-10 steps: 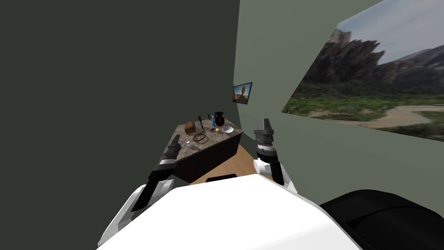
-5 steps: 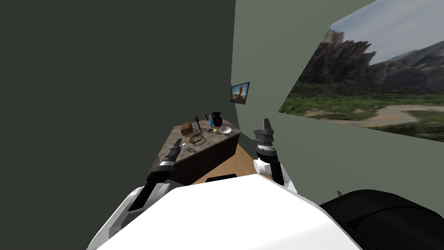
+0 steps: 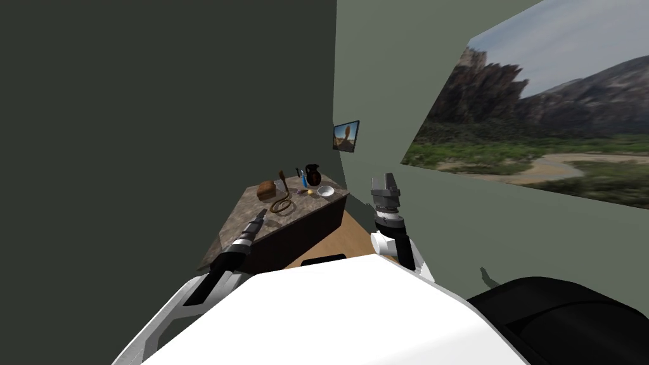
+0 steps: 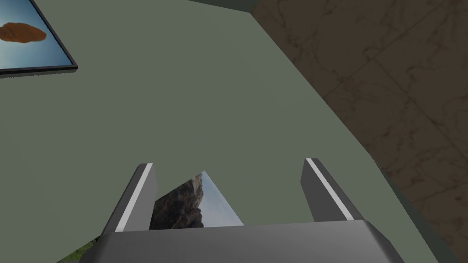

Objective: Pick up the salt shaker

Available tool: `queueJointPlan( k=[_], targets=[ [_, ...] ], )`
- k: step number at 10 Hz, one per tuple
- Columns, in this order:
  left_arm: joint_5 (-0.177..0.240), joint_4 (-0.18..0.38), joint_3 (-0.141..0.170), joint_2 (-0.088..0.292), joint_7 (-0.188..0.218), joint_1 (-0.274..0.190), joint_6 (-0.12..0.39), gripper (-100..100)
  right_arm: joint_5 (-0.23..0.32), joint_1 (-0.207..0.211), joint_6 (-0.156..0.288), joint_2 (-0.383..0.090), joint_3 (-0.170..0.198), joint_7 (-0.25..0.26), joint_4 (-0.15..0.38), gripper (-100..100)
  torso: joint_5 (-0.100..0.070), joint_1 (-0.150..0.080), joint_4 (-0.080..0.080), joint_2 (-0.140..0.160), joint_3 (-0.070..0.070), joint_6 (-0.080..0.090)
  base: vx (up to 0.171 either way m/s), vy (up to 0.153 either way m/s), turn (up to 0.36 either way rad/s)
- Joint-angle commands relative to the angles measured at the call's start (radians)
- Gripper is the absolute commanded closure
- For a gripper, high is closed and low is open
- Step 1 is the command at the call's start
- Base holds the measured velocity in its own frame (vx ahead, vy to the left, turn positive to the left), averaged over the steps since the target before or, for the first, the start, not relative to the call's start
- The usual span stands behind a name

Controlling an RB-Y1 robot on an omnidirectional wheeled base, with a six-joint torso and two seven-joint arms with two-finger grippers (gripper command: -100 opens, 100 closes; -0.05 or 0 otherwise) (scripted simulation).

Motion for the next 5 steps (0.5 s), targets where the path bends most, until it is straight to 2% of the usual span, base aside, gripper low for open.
queueJointPlan(
  k=[1, 4, 5],
  targets=[
    [0.007, 0.011, 0.008, 0.028, 0.002, 0.006, 0.021, -100, 0.000, 0.000, 0.000, 0.000, 0.000, 0.000, 0.000, 0, 0.000, 0.000, 0.000, 0.000, 0.000, 0.000, 0.029, -0.036, -0.019],
    [0.012, 0.052, 0.012, 0.119, -0.009, 0.025, 0.109, -100, 0.000, 0.000, 0.000, 0.000, 0.000, 0.000, 0.000, 0, 0.000, 0.002, 0.000, 0.001, 0.000, 0.000, 0.034, -0.039, -0.071],
    [0.012, 0.052, 0.012, 0.119, -0.009, 0.025, 0.110, -100, 0.000, 0.000, 0.000, 0.000, 0.000, 0.000, 0.000, 0, 0.000, 0.001, 0.000, 0.001, 0.000, 0.000, 0.026, -0.036, -0.021]
  ],
)
